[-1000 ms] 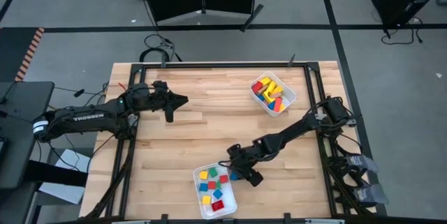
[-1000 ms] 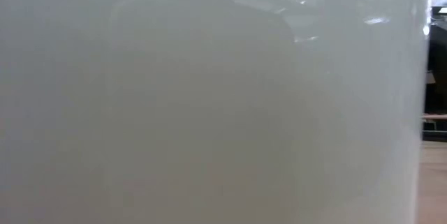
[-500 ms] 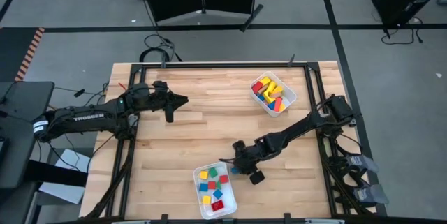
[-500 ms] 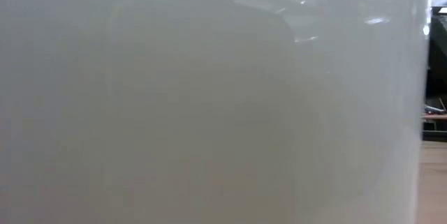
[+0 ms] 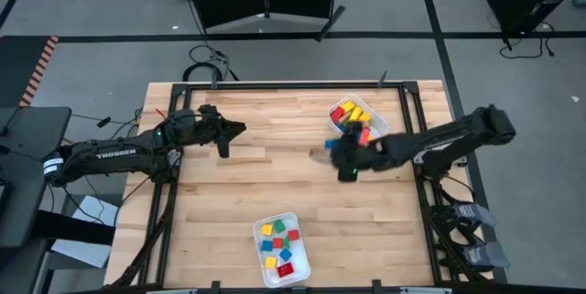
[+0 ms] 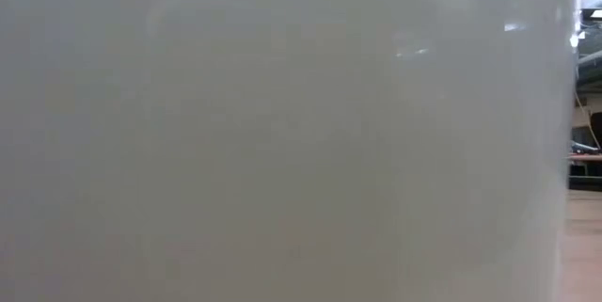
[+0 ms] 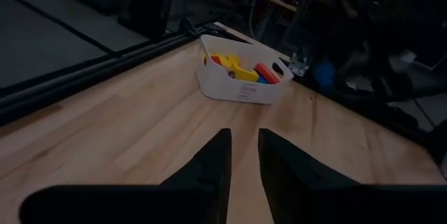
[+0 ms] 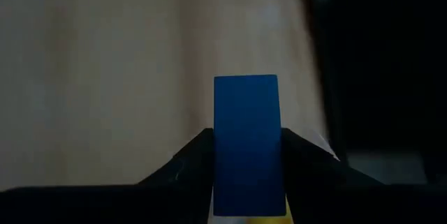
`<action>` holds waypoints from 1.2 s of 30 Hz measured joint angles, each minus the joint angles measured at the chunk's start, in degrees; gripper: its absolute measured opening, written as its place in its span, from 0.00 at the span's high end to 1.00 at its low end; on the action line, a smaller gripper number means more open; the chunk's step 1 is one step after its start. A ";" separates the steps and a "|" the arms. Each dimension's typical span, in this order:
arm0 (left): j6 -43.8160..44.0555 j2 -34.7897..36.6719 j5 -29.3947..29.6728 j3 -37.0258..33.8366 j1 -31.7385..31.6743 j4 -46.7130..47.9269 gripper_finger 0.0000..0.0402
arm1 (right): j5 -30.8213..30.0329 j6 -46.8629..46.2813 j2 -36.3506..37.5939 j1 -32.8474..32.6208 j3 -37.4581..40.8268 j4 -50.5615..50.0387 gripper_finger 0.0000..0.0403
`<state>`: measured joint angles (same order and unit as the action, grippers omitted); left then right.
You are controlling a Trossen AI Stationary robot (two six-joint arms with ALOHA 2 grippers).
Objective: Sort blocks by size
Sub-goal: Put the blue rectangle block into the top white bin, then return to Home Position
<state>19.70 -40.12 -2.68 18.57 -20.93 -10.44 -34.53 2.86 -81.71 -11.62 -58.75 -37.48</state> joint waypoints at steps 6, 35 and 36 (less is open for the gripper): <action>-0.02 0.00 0.57 0.00 0.00 0.02 0.80 | -2.11 -10.33 10.63 11.68 7.83 -1.94 0.65; -10.45 -2.87 2.27 1.57 2.30 -1.15 0.77 | 7.61 -7.65 23.86 13.39 23.98 29.33 0.37; -11.18 -1.56 2.69 1.57 2.30 -0.57 0.79 | 7.61 -7.66 25.06 11.80 24.24 29.62 0.43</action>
<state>8.52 -41.68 0.01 20.14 -18.63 -11.01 -26.92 -4.80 -56.65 0.18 -34.50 -7.85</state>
